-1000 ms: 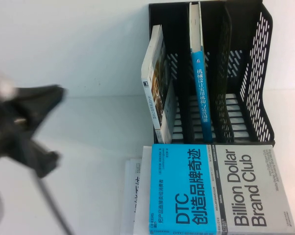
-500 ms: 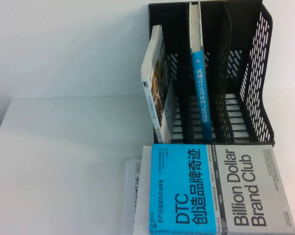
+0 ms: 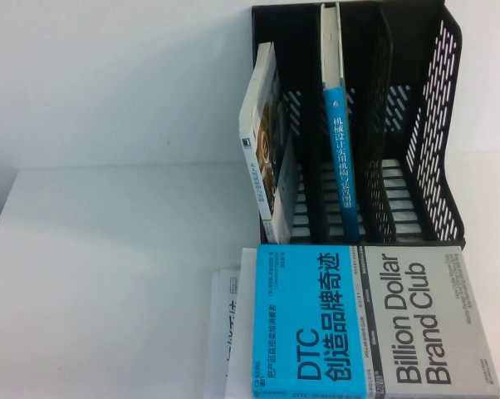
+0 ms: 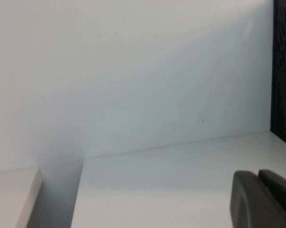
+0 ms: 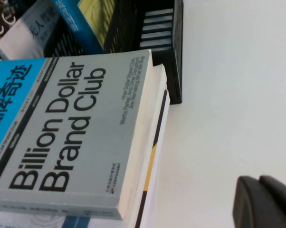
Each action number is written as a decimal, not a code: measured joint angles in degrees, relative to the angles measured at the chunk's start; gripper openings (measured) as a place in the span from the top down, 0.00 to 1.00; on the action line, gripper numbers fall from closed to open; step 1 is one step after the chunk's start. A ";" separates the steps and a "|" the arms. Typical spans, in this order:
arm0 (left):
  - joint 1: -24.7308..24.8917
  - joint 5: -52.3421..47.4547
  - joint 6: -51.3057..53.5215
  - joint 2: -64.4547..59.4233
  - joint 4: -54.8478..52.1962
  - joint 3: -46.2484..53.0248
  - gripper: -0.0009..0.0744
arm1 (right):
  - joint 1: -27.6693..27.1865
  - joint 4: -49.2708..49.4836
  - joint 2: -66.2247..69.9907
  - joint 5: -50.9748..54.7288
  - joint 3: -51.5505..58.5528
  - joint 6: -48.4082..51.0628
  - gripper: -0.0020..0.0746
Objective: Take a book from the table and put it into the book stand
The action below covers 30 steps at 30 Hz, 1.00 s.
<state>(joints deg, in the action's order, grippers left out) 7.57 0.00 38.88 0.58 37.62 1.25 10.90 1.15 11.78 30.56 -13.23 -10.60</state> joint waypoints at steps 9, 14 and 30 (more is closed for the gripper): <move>-1.92 1.38 0.41 0.12 -0.01 0.00 0.99 | 0.00 0.00 0.00 0.00 0.00 0.00 0.98; -6.03 -7.58 -26.00 0.12 -20.59 0.00 0.99 | 0.00 0.00 0.00 0.00 0.00 0.00 0.98; -5.91 -17.94 -36.14 0.21 -30.15 -0.12 0.99 | 0.00 0.10 0.00 0.08 0.00 0.00 0.98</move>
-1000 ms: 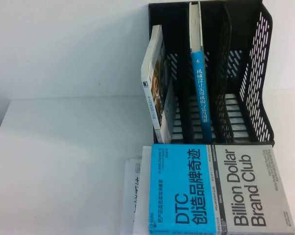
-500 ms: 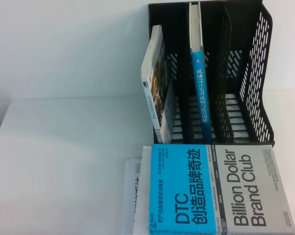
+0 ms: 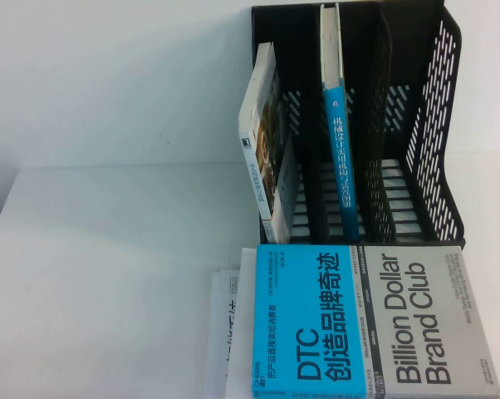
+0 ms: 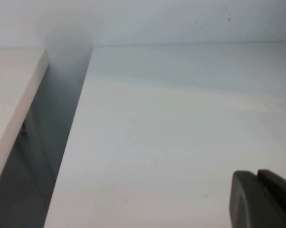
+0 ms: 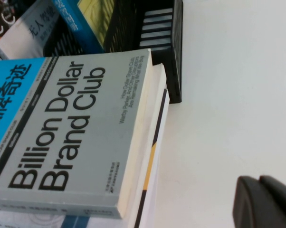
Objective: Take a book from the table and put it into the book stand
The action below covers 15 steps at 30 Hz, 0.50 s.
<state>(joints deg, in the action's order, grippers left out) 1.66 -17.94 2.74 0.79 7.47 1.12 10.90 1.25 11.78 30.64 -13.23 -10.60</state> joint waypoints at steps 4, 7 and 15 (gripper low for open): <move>2.34 0.00 2.40 0.00 -0.11 0.00 0.99 | 0.00 0.00 0.00 0.00 0.00 0.00 0.98; 2.85 -0.11 3.12 0.00 -0.11 -0.08 0.99 | 0.00 0.00 0.00 0.00 0.00 0.00 0.98; 2.85 -0.33 5.01 0.00 -0.23 -0.08 0.99 | 0.00 0.00 0.00 0.00 0.00 0.00 0.98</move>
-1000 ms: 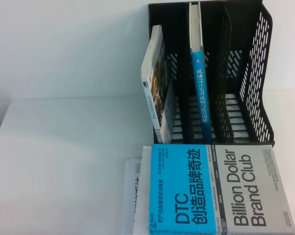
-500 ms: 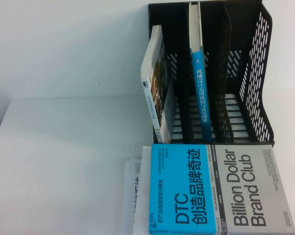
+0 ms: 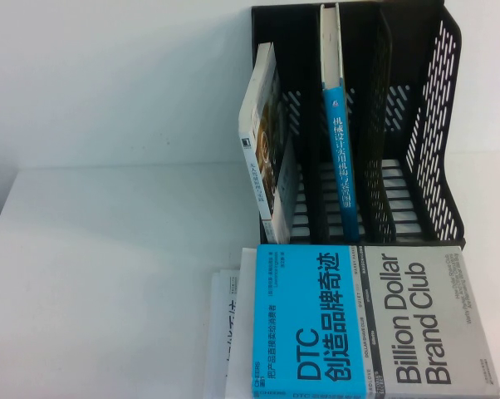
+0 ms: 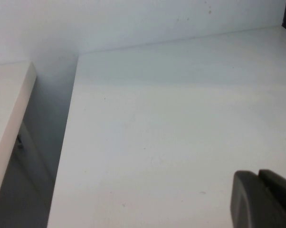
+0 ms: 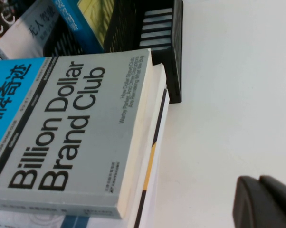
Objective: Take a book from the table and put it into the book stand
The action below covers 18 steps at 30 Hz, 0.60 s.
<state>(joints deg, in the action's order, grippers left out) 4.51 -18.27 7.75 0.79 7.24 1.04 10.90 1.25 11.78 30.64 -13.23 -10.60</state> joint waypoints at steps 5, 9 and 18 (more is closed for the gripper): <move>0.00 0.00 0.24 0.00 -0.09 0.00 0.99 | 0.00 0.00 0.00 0.00 0.00 0.00 0.98; 0.00 0.00 0.33 0.00 -0.09 0.00 0.99 | 0.00 0.00 0.00 0.00 0.00 0.00 0.98; 0.00 0.00 0.58 0.00 -0.09 0.00 0.99 | 0.00 0.00 0.00 0.00 0.00 -0.02 0.98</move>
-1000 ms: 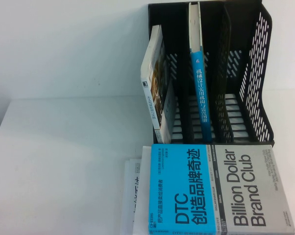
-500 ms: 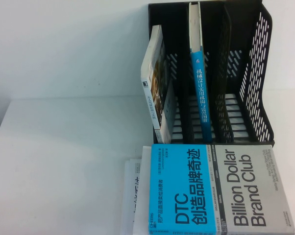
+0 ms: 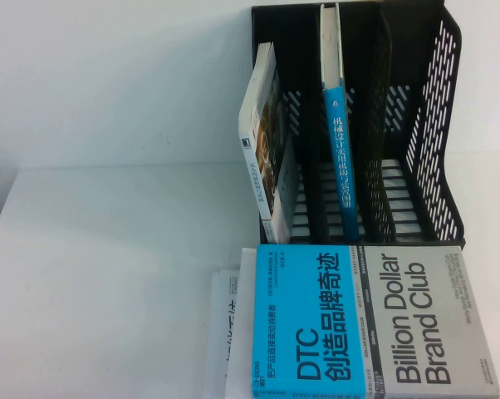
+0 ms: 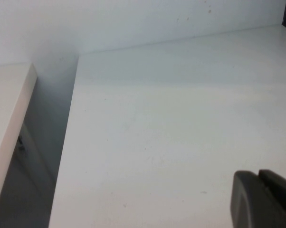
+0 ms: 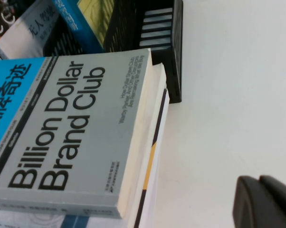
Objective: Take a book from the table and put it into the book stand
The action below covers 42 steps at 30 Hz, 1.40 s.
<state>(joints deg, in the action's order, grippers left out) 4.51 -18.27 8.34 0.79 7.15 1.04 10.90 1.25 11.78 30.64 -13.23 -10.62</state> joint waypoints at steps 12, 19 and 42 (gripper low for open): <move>0.02 -0.03 0.12 0.00 0.00 0.00 0.99 | -8.34 -6.07 -12.29 -12.51 14.25 -0.21 0.98; 0.02 -0.13 0.20 0.00 0.00 0.00 0.99 | -9.13 -5.47 -12.42 -10.99 14.38 -0.31 0.98; 0.02 -0.26 0.25 0.00 0.00 -0.13 0.99 | -9.13 -5.26 -12.42 -10.99 14.38 -0.31 0.98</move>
<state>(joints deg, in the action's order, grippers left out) 4.53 -18.54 8.58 0.79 7.15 0.91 1.77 -4.01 -0.64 19.65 1.15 -10.93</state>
